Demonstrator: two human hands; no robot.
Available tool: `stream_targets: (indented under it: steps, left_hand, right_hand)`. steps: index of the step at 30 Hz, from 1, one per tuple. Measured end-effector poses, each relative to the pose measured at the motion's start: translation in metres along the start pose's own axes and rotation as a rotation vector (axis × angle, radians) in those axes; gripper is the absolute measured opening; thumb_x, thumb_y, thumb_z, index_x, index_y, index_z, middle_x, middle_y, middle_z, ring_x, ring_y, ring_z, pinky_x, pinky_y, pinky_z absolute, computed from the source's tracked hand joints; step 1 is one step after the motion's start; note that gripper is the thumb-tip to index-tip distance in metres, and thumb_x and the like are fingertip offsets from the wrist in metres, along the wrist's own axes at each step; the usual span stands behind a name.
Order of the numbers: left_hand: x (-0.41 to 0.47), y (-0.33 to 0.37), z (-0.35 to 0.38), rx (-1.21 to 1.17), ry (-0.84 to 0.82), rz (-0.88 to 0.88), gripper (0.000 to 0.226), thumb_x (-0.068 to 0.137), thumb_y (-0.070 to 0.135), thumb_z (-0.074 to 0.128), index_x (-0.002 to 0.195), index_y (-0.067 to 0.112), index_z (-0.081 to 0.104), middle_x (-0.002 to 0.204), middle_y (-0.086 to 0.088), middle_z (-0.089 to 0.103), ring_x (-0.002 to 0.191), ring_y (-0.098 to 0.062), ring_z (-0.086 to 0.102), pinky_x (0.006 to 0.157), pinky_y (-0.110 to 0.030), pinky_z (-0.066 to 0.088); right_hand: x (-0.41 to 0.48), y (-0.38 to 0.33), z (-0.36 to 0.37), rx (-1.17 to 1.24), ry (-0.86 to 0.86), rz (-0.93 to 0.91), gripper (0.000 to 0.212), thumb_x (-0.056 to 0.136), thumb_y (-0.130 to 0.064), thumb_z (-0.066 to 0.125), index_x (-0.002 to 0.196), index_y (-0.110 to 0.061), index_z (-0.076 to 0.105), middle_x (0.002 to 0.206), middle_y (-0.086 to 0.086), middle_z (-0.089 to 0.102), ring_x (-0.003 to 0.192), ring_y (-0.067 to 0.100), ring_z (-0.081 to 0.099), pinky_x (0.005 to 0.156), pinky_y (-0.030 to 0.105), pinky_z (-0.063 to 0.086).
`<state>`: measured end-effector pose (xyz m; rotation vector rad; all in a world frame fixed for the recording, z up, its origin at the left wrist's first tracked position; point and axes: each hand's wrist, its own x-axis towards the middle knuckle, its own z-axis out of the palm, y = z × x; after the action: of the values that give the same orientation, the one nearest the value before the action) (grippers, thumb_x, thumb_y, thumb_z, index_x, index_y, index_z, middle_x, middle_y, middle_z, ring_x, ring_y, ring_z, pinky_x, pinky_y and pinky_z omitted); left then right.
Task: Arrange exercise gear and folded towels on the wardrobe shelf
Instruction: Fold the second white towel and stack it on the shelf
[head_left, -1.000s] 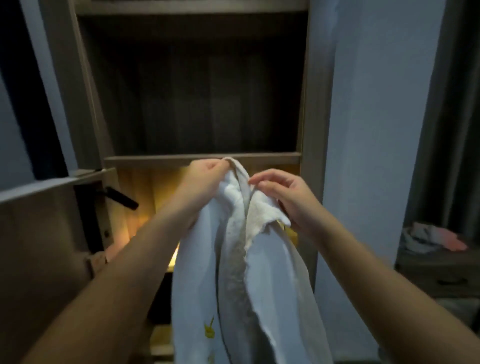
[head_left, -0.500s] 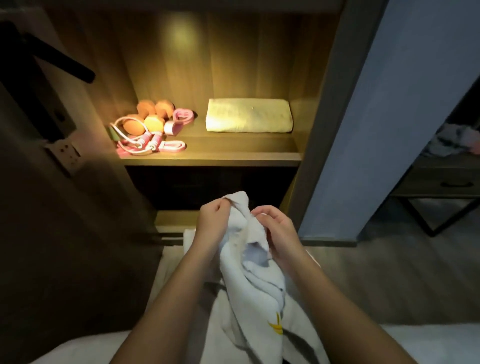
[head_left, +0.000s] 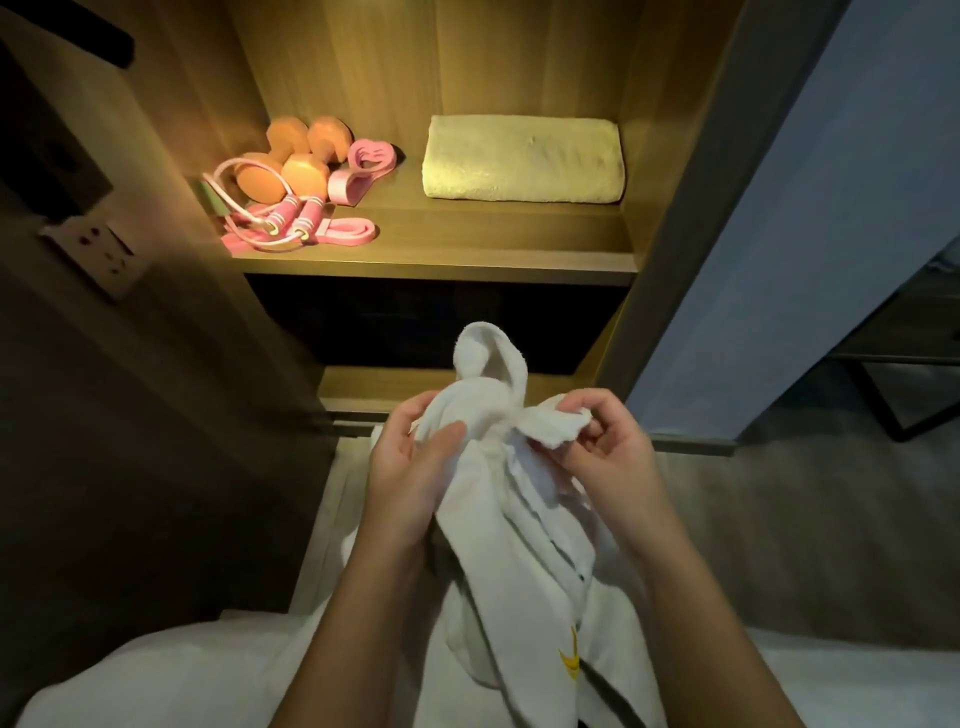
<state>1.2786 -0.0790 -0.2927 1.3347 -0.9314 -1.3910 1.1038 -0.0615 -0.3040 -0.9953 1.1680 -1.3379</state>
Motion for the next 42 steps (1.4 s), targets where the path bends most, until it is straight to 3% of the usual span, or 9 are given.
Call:
stream_targets:
  steps: [3,8,12,15,20,28,32,37,42]
  left_hand:
    - [-0.014,0.010,0.002,-0.065,-0.049,0.060,0.063,0.061,0.047,0.075,0.119,0.027,0.059,0.107,0.004,0.071,0.093,-0.017,0.071,0.068,-0.029,0.058]
    - [-0.026,0.023,0.004,-0.056,0.012,0.166,0.032,0.071,0.040,0.067,0.099,0.026,0.066,0.090,0.004,0.074,0.081,-0.016,0.072,0.059,-0.021,0.055]
    - [-0.033,0.031,0.004,-0.015,-0.006,0.216,0.022,0.082,0.039,0.059,0.098,0.027,0.067,0.090,0.007,0.074,0.083,-0.013,0.072,0.060,-0.023,0.057]
    - [-0.035,0.034,0.007,-0.030,0.001,0.189,0.020,0.092,0.033,0.051,0.084,0.025,0.067,0.076,0.002,0.071,0.071,-0.010,0.070,0.055,-0.020,0.054]
    - [-0.033,0.032,0.012,0.137,-0.047,0.211,0.034,0.096,0.036,0.045,0.088,0.007,0.062,0.083,-0.019,0.063,0.083,-0.040,0.062,0.068,-0.049,0.054]
    - [-0.030,0.035,0.012,0.158,-0.109,0.280,0.016,0.094,0.026,0.052,0.107,0.019,0.057,0.089,0.010,0.072,0.080,-0.009,0.071,0.060,-0.023,0.057]
    - [-0.029,0.038,0.010,0.238,-0.178,0.301,0.011,0.090,0.022,0.061,0.099,0.029,0.065,0.088,0.009,0.073,0.080,-0.013,0.071,0.059,-0.032,0.059]
    - [-0.016,0.037,0.003,0.368,0.177,0.400,0.014,0.094,0.021,0.062,0.083,0.029,0.064,0.077,0.016,0.067,0.073,-0.002,0.065,0.056,-0.013,0.053]
    - [-0.023,0.039,0.016,0.374,0.024,0.404,0.009,0.093,0.021,0.061,0.088,0.027,0.065,0.078,0.013,0.068,0.075,-0.001,0.066,0.058,-0.011,0.050]
  right_hand:
    - [-0.002,-0.012,0.002,-0.315,0.078,-0.128,0.019,0.091,-0.014,0.064,0.082,-0.031,0.067,0.101,-0.008,0.062,0.092,0.005,0.061,0.072,0.021,0.053]
    - [-0.008,-0.033,-0.002,-0.588,0.037,-0.368,0.011,0.090,-0.020,0.059,0.083,-0.023,0.068,0.131,-0.019,0.051,0.127,0.006,0.046,0.099,0.038,0.045]
    - [-0.018,-0.044,0.002,-0.544,-0.064,-0.558,0.013,0.090,-0.022,0.058,0.089,-0.014,0.068,0.105,-0.012,0.066,0.105,0.017,0.062,0.086,0.046,0.052]
    - [-0.020,-0.049,0.004,-0.640,-0.098,-0.595,0.018,0.091,-0.030,0.059,0.090,-0.017,0.071,0.089,-0.012,0.065,0.089,0.012,0.062,0.079,0.037,0.050]
    - [-0.023,-0.057,0.004,-0.690,-0.186,-0.488,0.021,0.093,-0.034,0.056,0.094,-0.021,0.072,0.088,-0.016,0.068,0.082,0.004,0.063,0.069,0.019,0.047]
    - [-0.026,-0.066,-0.001,-0.658,-0.227,-0.372,0.016,0.095,-0.038,0.051,0.093,-0.027,0.062,0.084,-0.008,0.064,0.074,0.014,0.061,0.059,0.021,0.045]
    - [-0.024,-0.068,-0.003,-0.695,-0.245,-0.348,0.016,0.091,-0.037,0.057,0.098,-0.029,0.069,0.090,-0.015,0.069,0.082,0.010,0.066,0.066,0.025,0.053]
    - [-0.026,-0.071,-0.013,-0.739,-0.288,-0.233,0.013,0.091,-0.037,0.059,0.091,-0.027,0.068,0.082,-0.007,0.068,0.074,0.015,0.064,0.061,0.035,0.053]
    - [-0.029,-0.077,-0.003,-0.572,-0.412,-0.254,0.019,0.091,-0.037,0.058,0.091,-0.021,0.069,0.079,-0.008,0.065,0.070,0.012,0.060,0.060,0.016,0.043]
